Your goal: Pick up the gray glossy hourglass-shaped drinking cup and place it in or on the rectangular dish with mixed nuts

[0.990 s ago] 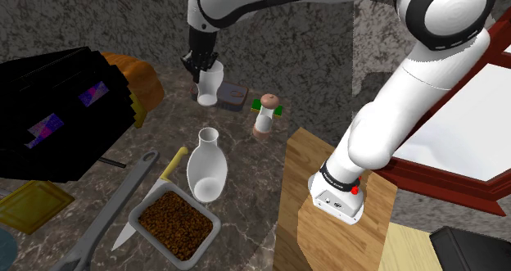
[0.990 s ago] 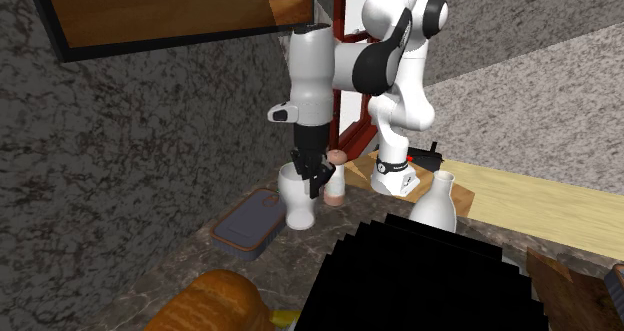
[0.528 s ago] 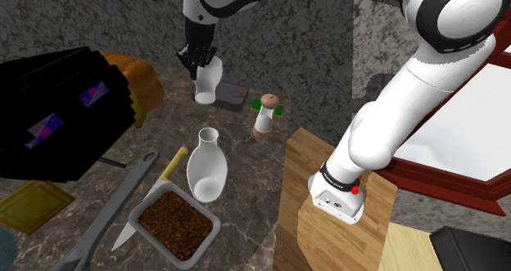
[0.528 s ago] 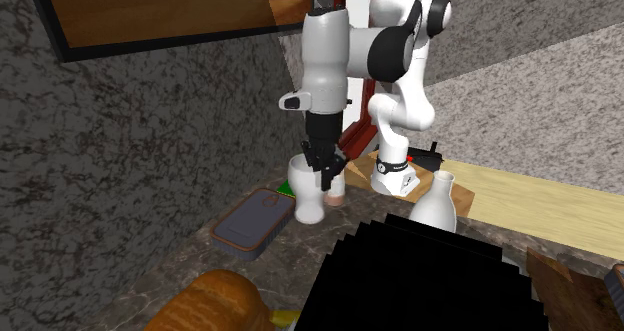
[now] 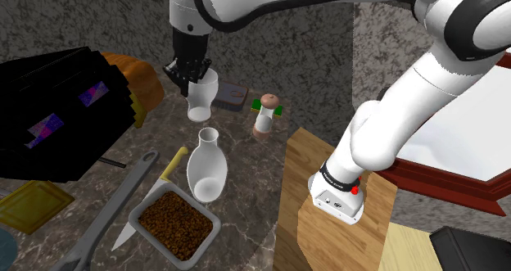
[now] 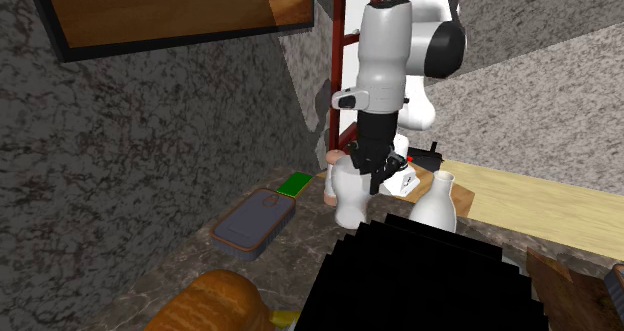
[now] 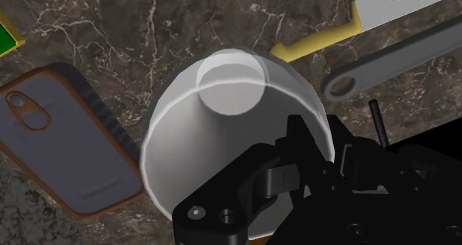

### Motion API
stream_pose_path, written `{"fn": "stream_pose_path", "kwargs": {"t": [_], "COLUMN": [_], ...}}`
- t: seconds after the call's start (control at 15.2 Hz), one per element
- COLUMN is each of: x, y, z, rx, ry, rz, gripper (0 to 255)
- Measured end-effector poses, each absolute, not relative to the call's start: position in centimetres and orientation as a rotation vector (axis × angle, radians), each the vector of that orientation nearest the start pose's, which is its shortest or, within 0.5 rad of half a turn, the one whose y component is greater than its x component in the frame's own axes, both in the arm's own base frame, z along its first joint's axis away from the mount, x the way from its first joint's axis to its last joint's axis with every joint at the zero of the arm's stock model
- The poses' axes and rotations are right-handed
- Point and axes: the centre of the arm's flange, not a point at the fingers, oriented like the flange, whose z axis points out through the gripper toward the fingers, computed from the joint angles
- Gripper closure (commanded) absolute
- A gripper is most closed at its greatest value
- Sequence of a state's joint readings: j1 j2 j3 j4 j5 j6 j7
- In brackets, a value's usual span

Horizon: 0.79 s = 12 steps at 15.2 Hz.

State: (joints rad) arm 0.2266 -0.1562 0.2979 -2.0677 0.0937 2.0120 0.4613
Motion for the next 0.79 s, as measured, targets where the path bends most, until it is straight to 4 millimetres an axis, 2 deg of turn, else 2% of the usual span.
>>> {"fn": "stream_pose_path", "kwargs": {"t": [0.79], "x": [35.2], "y": [39.6], "z": [52.8], "rx": [-3.059], "ry": [-0.039], "rz": [-0.101], "gripper": [255]}}
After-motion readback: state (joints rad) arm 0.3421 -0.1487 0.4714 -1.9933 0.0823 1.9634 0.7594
